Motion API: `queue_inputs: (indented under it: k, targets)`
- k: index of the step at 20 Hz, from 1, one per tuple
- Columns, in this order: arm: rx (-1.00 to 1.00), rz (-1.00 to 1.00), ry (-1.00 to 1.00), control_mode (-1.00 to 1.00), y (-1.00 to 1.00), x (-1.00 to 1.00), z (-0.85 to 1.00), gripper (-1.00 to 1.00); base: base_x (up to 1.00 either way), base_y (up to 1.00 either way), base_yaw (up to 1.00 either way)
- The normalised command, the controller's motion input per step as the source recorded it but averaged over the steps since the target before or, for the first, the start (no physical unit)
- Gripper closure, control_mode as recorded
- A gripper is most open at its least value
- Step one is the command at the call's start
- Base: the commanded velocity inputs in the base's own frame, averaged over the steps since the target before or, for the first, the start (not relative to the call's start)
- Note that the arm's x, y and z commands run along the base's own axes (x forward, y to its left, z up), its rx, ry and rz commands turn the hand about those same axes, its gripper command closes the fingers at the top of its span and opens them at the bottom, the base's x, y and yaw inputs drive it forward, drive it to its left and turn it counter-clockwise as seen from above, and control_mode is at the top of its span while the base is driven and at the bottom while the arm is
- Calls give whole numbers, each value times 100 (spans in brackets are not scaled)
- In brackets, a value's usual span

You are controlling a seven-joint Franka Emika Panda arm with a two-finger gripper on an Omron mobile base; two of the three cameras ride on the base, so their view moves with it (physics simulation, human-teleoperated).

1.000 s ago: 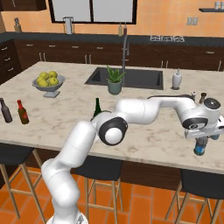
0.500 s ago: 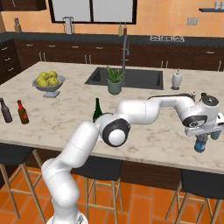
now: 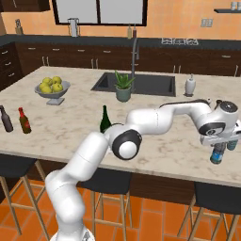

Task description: Move the plastic bottles in the middle to the plastics group, and the glass bottles in the middle to the glass group.

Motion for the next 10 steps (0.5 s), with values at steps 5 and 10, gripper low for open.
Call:
queue_inputs:
  k: [5, 10]
  targets:
    - [0, 0, 0, -100, 1, 0, 22, -100, 0, 0, 0]
    - [0, 0, -7, -100, 25, -19, 44, -100, 0, 0, 0]
